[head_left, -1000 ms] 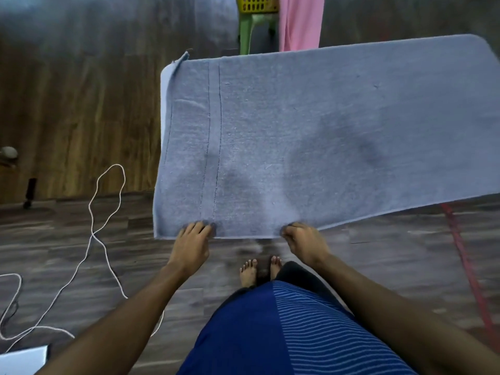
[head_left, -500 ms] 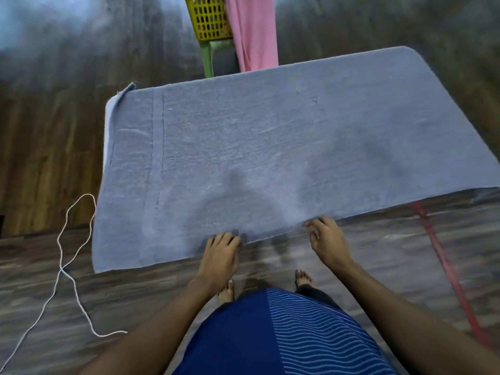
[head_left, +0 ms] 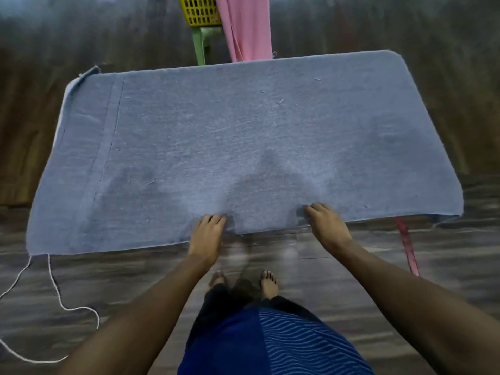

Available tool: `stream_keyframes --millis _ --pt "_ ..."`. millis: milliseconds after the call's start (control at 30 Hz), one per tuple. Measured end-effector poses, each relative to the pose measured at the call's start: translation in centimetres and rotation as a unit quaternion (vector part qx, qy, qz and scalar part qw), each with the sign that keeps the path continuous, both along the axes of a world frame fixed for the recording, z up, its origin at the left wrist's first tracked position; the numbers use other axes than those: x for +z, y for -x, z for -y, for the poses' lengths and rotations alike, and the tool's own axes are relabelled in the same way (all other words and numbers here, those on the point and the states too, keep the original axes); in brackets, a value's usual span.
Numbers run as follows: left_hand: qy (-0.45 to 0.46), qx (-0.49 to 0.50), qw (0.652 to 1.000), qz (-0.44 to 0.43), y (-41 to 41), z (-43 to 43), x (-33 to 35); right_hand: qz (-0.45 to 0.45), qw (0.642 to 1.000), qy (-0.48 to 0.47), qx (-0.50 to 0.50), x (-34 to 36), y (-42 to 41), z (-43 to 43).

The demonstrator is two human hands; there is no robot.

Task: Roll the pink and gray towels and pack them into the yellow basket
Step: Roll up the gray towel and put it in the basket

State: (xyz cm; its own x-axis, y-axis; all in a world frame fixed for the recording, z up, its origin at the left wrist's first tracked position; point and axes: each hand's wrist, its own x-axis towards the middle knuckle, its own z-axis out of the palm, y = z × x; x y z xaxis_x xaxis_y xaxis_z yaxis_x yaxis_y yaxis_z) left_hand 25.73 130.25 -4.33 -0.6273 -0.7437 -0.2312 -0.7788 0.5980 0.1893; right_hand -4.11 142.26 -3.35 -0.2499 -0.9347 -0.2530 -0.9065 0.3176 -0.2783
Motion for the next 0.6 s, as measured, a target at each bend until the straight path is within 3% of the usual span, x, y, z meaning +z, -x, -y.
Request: stream_keyframes --millis 233,600 --pt "-0.022 -0.025 0.999 0.014 -0.5 -2.0 0.1 0.021 0.999 0.026 -0.016 -1.1 -0.6 -3.7" --pt "-0.013 -0.083 0.994 -0.075 5.4 -3.3 0.4 0.085 0.973 0.116 -0.178 -1.1 3.2 -6.4"
